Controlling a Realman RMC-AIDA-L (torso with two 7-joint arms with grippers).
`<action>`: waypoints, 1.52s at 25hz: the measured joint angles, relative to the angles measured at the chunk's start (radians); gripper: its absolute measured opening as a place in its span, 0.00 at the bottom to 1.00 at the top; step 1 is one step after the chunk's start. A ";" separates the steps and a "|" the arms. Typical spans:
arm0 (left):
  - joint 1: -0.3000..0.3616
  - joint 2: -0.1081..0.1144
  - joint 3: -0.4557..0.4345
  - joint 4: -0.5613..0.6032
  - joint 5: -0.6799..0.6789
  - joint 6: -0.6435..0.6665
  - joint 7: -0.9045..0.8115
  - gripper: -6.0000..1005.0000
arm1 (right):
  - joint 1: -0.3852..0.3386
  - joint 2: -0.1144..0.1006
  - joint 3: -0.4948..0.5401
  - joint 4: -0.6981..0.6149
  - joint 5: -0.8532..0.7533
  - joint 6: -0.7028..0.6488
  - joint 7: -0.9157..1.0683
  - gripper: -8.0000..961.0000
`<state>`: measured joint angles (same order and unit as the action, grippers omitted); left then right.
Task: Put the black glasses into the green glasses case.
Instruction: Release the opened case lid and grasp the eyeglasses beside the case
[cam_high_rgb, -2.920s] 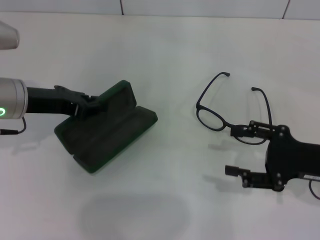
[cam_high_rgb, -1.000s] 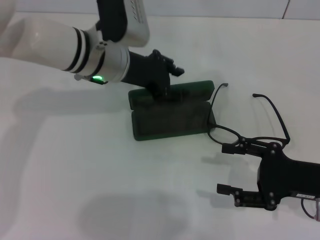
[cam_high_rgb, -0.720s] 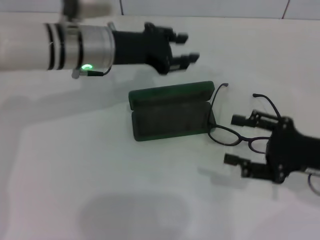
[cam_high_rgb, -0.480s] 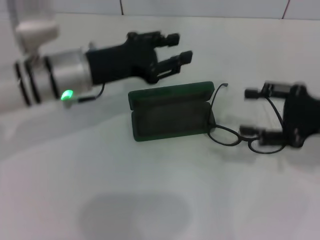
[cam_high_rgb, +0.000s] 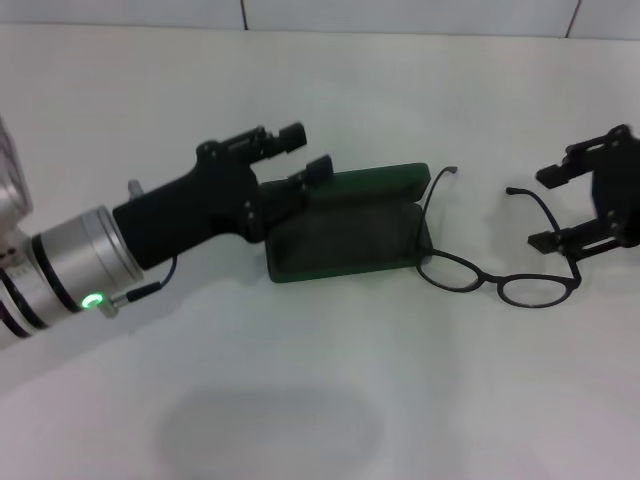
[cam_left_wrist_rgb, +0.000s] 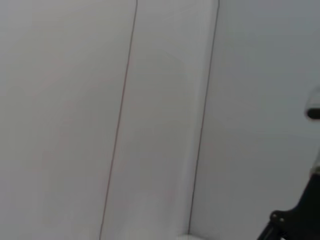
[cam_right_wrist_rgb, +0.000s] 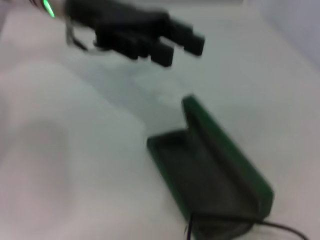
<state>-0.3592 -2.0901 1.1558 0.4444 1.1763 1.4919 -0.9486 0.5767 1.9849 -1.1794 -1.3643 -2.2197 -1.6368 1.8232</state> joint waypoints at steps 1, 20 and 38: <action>-0.002 0.000 0.000 -0.015 0.000 0.000 0.013 0.51 | 0.012 0.009 -0.009 0.000 -0.029 -0.003 0.010 0.73; -0.050 0.001 -0.001 -0.097 -0.001 -0.033 0.030 0.51 | 0.147 0.040 -0.490 0.069 -0.271 0.167 0.249 0.67; -0.094 -0.001 0.000 -0.098 -0.001 -0.072 0.033 0.51 | 0.154 0.043 -0.576 0.156 -0.274 0.272 0.246 0.33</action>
<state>-0.4529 -2.0908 1.1561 0.3466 1.1752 1.4202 -0.9160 0.7311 2.0279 -1.7555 -1.2083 -2.4939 -1.3644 2.0693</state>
